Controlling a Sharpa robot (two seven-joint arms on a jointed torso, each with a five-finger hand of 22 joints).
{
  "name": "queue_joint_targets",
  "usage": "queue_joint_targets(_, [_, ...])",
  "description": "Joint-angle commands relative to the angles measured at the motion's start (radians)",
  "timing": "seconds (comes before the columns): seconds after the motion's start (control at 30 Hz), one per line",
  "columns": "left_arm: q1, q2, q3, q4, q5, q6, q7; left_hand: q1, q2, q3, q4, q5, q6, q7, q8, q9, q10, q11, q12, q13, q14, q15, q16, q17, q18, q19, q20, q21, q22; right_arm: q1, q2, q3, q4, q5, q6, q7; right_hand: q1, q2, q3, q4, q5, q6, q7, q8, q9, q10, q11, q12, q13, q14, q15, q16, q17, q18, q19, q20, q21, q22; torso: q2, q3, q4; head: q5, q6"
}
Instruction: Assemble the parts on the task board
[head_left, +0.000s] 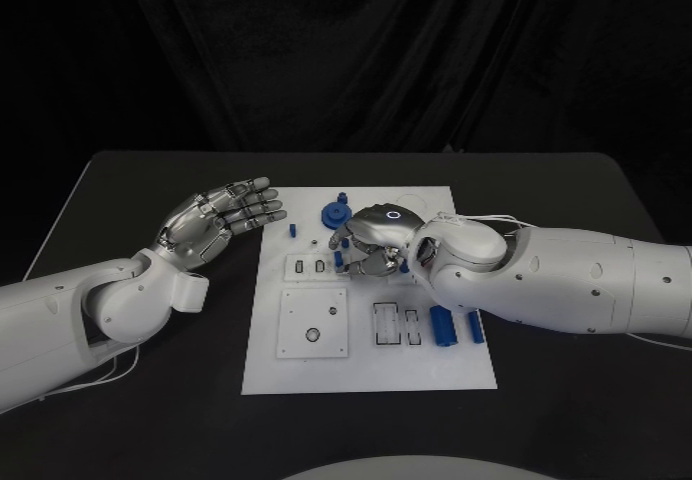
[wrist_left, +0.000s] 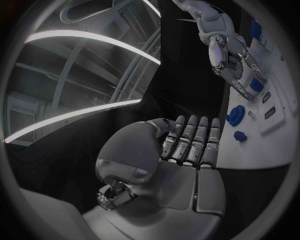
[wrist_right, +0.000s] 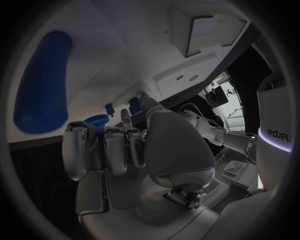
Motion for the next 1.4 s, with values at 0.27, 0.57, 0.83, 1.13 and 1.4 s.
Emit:
queue_joint_targets(0.27, [-0.002,-0.015,0.001,0.012,0.002,0.004,0.022,-0.011,0.004,0.008,-0.001,-0.004,-0.003,0.015,0.001,0.000,0.010,0.003,0.004,0.002,-0.001,-0.003,0.007,-0.001,-0.010,-0.004,0.001,0.001,-0.001,-0.004,-0.033,0.000,0.024,0.008,-0.127,0.094,-0.019,-0.029,-0.029,0.038,-0.064,-0.001,-0.006,-0.013,-0.011,0.104,-0.009,0.003,0.263,0.106,-0.007,0.003,0.263,0.008,0.035,-0.006,0.002,0.209,0.000,0.0000,0.0001,0.005,0.001])
queue_joint_targets(0.57, [0.000,-0.040,0.001,0.041,0.002,-0.043,0.043,-0.011,-0.002,0.012,-0.006,-0.001,-0.010,0.015,0.000,-0.002,0.012,0.014,0.003,0.002,0.000,0.000,0.010,-0.002,-0.011,-0.003,0.003,0.002,-0.001,0.016,-0.102,0.006,0.082,0.140,-0.255,0.204,-0.028,-0.057,-0.038,0.111,-0.069,0.048,-0.008,0.001,-0.010,0.104,-0.014,0.003,0.263,0.106,-0.013,0.003,0.263,-0.001,0.055,-0.014,0.032,0.226,-0.001,0.0001,0.0008,-0.001,0.008])
queue_joint_targets(0.83, [0.053,-0.059,0.001,0.097,-0.060,-0.175,0.030,-0.026,-0.022,0.024,-0.017,0.001,0.009,0.013,0.003,0.000,0.050,0.010,0.018,0.025,0.051,-0.012,0.072,0.014,0.000,0.045,0.000,0.032,0.011,0.073,-0.217,0.006,0.136,0.386,-0.314,0.335,0.027,0.004,-0.003,0.116,-0.050,0.109,-0.005,0.022,-0.004,0.104,-0.001,0.003,0.263,0.106,-0.002,0.003,0.263,-0.001,0.056,-0.005,0.032,0.228,-0.002,0.0029,-0.0066,0.023,0.041])
queue_joint_targets(1.13, [0.161,-0.038,0.001,0.089,-0.242,-0.319,-0.098,-0.033,-0.051,0.025,-0.028,0.006,0.076,0.023,0.015,0.002,0.190,-0.046,0.085,0.138,0.228,-0.086,0.256,0.077,0.056,0.251,-0.020,0.197,0.085,0.086,-0.330,-0.001,0.144,0.567,-0.307,0.424,0.082,0.037,0.023,0.094,0.040,0.172,-0.008,0.039,0.000,0.104,0.004,0.003,0.263,0.106,0.003,0.003,0.263,-0.003,0.060,0.002,0.038,0.232,-0.012,0.0060,-0.0097,0.049,0.070])
queue_joint_targets(1.4, [0.212,0.017,0.001,0.061,-0.421,-0.369,-0.251,-0.055,-0.083,-0.058,0.122,-0.077,0.122,0.020,0.004,-0.002,0.240,-0.118,0.401,0.620,0.351,-0.157,0.610,0.271,0.061,0.329,-0.079,0.434,0.227,0.072,-0.359,-0.003,0.114,0.773,-0.248,0.479,0.071,0.028,0.012,0.124,0.069,0.188,-0.009,0.016,-0.013,-0.059,0.002,-0.091,0.105,0.023,0.001,-0.186,0.133,0.066,-0.113,0.002,-0.245,0.106,-0.032,0.0162,-0.0090,0.061,0.089])
